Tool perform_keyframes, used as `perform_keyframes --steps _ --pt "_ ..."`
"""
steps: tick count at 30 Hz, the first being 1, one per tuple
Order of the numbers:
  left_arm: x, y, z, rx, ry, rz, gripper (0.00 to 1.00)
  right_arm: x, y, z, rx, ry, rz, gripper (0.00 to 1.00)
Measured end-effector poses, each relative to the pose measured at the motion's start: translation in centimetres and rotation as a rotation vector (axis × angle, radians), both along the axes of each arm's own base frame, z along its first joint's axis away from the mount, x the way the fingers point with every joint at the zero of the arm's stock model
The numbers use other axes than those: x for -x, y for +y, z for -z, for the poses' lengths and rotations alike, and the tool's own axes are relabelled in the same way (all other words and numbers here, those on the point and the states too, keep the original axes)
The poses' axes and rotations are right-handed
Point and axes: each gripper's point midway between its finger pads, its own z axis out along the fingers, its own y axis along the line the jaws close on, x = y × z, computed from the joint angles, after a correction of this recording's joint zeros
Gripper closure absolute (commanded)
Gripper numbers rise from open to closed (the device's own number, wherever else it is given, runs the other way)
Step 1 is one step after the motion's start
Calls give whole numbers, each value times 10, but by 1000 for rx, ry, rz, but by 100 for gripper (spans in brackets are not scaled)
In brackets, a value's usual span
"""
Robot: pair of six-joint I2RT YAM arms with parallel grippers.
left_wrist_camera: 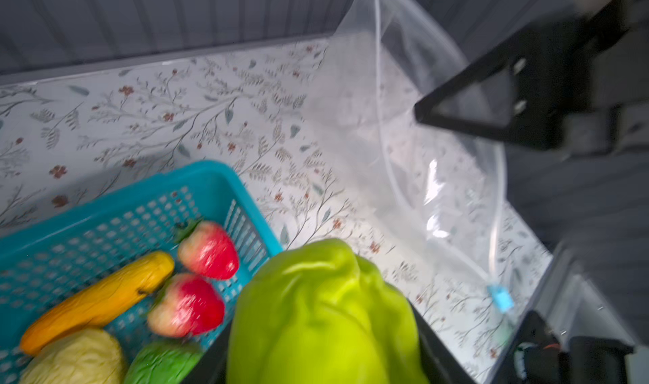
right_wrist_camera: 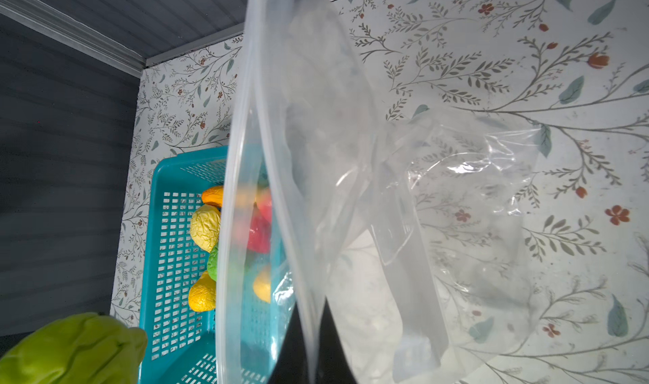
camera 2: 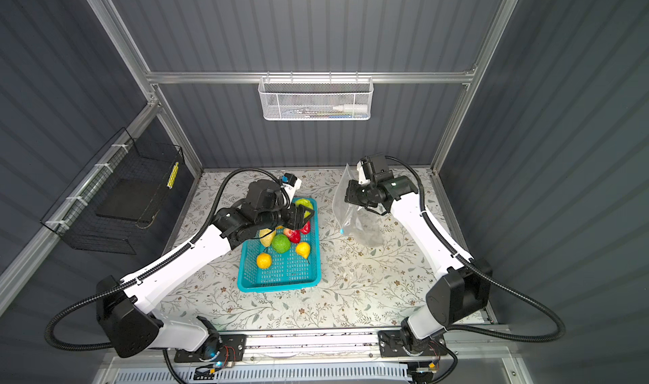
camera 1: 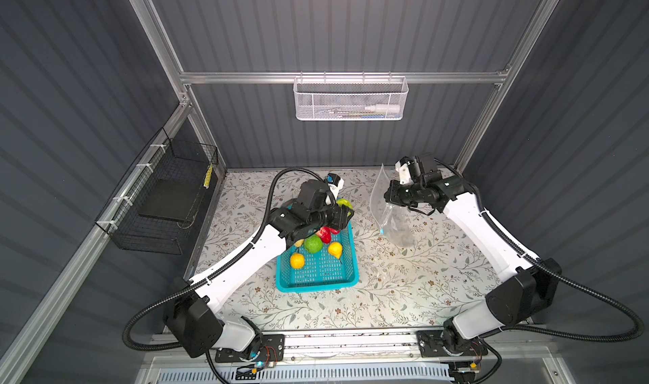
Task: Place the food in the zip-top bag and seal the zipper
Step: 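Lift the green pear with the left gripper toward the open bag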
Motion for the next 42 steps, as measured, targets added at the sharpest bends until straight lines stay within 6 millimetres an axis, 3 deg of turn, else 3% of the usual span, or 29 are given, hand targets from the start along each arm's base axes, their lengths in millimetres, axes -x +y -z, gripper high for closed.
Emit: perform_keyframes --steps 8,12,20,29,37,42 --pt "-17 -32 -78 378 -95 1 61 -1 8 -6 -81 20 28 100" --pt "-25 -47 -93 507 -97 20 62 -3 16 -12 -149 26 34 100" --pt "-39 -67 -92 653 -41 33 63 -2 30 -3 -275 73 49 100" --pt "-37 -73 -90 703 -13 49 64 1 31 -28 -386 33 57 100" --pt "-36 -75 -66 645 25 34 65 1 25 -41 -423 5 71 100" --pt "-38 -72 -37 514 42 9 65 4 22 -47 -421 -15 65 100"
